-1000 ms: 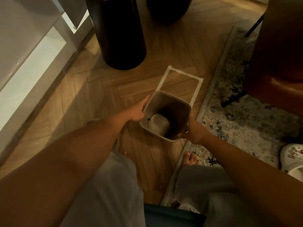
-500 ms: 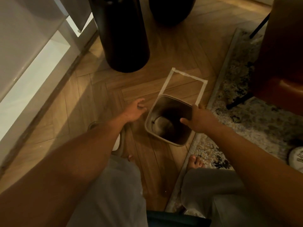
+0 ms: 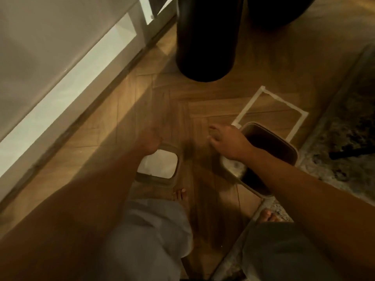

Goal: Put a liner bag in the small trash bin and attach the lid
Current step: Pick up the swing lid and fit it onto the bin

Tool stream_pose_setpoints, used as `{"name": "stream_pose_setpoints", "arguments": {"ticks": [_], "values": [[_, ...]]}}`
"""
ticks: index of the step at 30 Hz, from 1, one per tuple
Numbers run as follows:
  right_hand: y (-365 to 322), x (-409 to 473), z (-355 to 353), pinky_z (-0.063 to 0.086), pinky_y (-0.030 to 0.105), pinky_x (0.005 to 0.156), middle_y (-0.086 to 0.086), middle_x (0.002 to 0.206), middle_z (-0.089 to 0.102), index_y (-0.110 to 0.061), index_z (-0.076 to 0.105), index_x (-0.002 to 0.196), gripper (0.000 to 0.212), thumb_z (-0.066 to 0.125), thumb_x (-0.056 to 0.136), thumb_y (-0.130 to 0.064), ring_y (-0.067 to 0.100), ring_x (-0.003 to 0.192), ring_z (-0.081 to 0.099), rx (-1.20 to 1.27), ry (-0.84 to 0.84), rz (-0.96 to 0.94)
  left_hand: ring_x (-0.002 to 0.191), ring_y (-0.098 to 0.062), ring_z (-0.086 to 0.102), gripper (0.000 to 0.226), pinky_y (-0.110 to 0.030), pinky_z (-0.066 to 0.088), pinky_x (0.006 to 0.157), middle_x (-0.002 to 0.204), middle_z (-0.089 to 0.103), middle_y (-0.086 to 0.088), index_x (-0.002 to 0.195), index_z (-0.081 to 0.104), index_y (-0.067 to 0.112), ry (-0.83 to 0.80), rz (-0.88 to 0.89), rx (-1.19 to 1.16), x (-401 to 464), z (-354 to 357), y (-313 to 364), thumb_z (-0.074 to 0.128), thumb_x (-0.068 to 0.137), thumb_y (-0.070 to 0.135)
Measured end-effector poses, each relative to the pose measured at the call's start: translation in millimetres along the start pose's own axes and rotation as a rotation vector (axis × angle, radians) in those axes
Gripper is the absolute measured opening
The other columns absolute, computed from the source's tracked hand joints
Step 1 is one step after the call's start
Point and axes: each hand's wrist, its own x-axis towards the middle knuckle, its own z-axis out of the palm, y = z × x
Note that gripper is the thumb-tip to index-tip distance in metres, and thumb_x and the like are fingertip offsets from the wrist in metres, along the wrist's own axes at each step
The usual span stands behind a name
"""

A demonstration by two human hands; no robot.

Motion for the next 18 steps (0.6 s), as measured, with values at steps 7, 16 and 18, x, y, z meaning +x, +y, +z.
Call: {"name": "stream_pose_setpoints", "arguments": {"ticks": [7,16,18], "values": [[-46.5,54.8,69.5,0.047,0.031,0.086,0.004,0.132,0.065,-0.019,0.059,0.138,0.038,0.054,0.102,-0.032,0.022,0.114,0.062,0.002,-0.078,-0.073,0.134,-0.036,0.044,0.071,-0.043,0.036,0.106,0.15,0.042,-0.019,0.151,0.031,0.007,0.104,-0.187,0.002,7.1,-5.2,-76.4,0.065,0.092,0.027],[-52.7,78.6,156.2,0.046,0.026,0.075,0.002,0.127,0.066,-0.017,0.056,0.141,0.042,0.055,0.102,-0.032,0.012,0.098,0.061,0.074,-0.345,-0.019,0.125,-0.035,0.051,0.061,-0.041,0.042,0.102,0.141,0.049,-0.02,0.147,0.036,0.003,-0.096,-0.28,0.033,9.3,13.5,-141.9,0.061,0.095,0.021],[-50.1,79.1,169.0,0.049,0.025,0.072,0.003,0.121,0.069,-0.016,0.055,0.142,0.043,0.056,0.101,-0.031,0.013,0.093,0.064,0.058,-0.395,-0.01,0.123,-0.033,0.052,0.052,-0.034,0.042,0.096,0.138,0.052,-0.019,0.142,0.045,0.001,-0.119,-0.249,0.079,8.8,13.3,-152.6,0.06,0.095,0.015]]}}
